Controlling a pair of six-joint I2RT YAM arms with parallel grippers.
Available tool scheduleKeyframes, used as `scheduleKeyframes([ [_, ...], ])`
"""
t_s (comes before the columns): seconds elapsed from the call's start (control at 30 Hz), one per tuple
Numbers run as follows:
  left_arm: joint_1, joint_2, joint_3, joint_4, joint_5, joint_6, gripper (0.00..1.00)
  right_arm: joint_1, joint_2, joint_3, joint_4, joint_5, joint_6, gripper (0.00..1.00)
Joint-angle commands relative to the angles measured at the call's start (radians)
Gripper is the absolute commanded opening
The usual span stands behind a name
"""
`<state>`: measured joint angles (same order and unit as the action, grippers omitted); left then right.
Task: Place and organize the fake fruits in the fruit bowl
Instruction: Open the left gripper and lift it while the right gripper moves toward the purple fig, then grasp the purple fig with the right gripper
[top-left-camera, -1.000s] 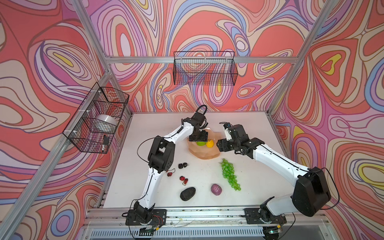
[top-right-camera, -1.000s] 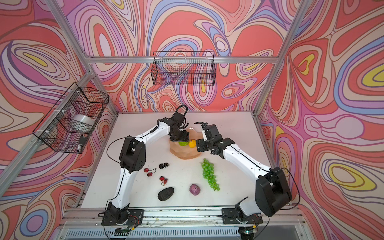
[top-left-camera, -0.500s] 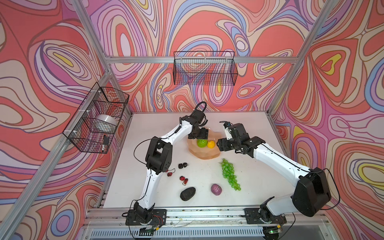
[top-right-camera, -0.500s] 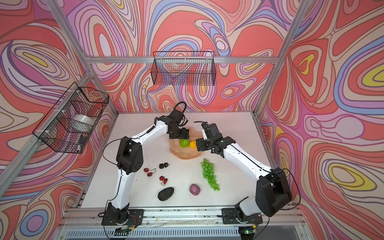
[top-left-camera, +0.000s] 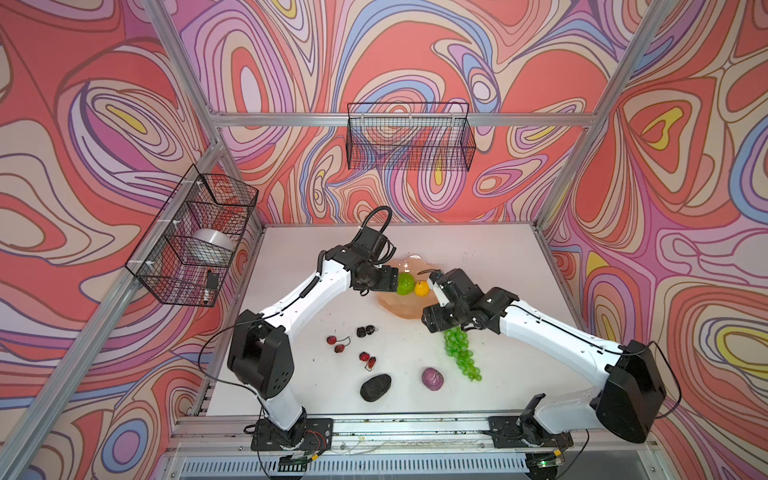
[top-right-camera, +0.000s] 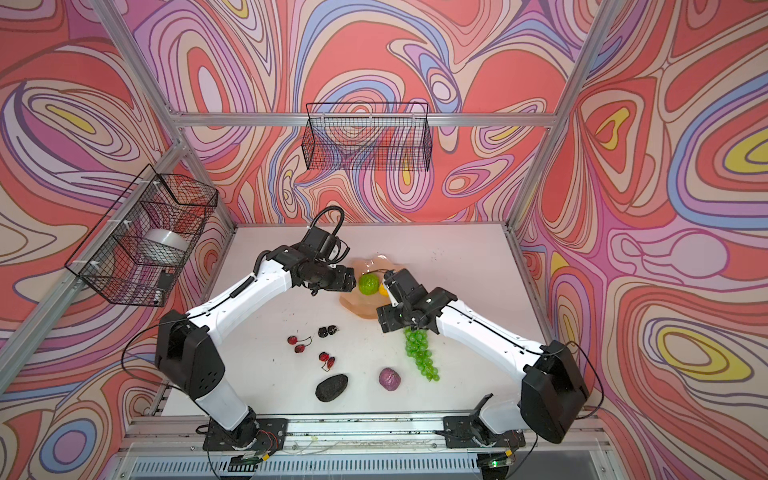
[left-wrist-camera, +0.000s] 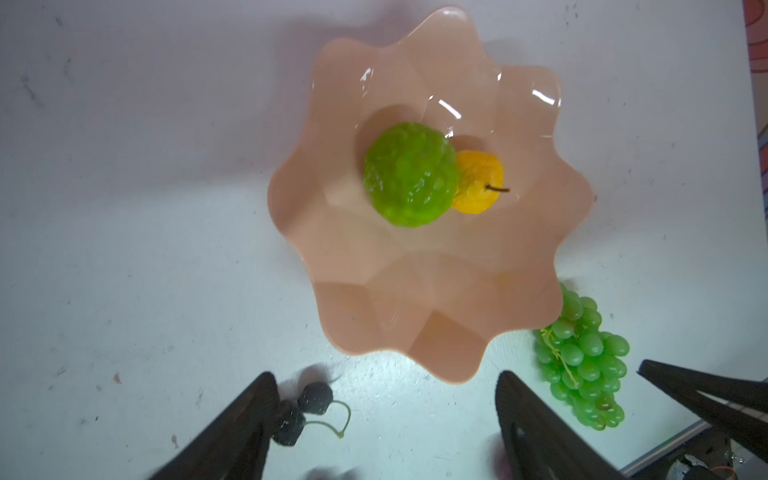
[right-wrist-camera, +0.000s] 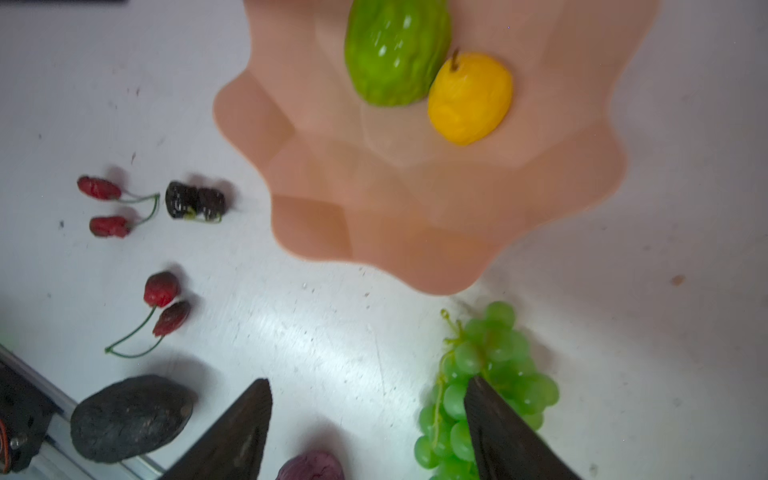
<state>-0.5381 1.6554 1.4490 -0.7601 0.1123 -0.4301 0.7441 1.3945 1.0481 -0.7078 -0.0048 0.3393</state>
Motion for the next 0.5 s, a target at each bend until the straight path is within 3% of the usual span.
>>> scheduleKeyframes([
  [0.0,-0.004,-0.093,-0.101,0.022,-0.058,-0.050,0.85,0.092,-0.040,-0.076,-0.104,-0.012,0.152,0.77],
  [0.2,-0.004,-0.192,-0.209,0.054,-0.079,-0.097,0.85,0.235,-0.038,-0.177,-0.089,-0.048,0.260,0.77],
  [0.47,-0.005,-0.171,-0.196,0.040,-0.048,-0.082,0.86,0.237,0.060,-0.184,-0.014,-0.071,0.215,0.75],
])
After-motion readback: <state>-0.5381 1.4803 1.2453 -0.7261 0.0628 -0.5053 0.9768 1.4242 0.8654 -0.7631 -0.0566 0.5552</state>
